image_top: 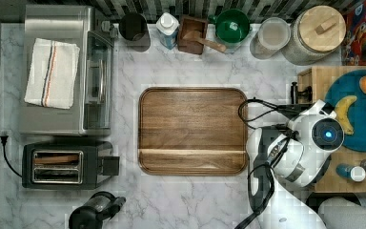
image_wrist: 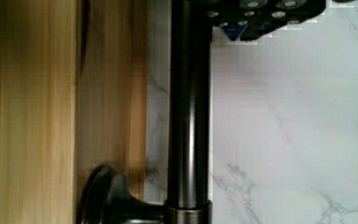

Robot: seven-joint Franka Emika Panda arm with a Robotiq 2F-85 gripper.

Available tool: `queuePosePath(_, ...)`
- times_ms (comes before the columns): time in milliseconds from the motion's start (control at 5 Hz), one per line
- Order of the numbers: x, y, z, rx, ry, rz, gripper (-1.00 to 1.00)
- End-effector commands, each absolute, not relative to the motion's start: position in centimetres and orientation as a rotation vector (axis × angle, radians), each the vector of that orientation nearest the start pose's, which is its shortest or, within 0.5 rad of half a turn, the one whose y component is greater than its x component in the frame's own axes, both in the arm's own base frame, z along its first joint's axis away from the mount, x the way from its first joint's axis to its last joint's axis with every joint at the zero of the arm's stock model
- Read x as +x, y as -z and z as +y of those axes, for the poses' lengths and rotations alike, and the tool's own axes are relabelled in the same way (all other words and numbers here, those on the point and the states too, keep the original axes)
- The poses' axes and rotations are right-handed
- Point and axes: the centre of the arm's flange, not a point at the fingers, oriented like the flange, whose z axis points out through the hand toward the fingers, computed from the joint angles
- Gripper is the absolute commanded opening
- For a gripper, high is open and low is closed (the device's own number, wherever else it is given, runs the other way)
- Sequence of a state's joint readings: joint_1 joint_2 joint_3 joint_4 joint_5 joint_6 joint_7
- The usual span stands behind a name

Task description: Close the drawer.

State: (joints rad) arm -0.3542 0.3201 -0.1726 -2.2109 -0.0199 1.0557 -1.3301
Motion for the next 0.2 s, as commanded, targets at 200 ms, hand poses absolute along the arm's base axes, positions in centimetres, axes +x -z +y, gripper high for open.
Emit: queuePosePath(200, 47.53, -31.87, -39.78, -3.393, 0.306, 0.09, -1.0)
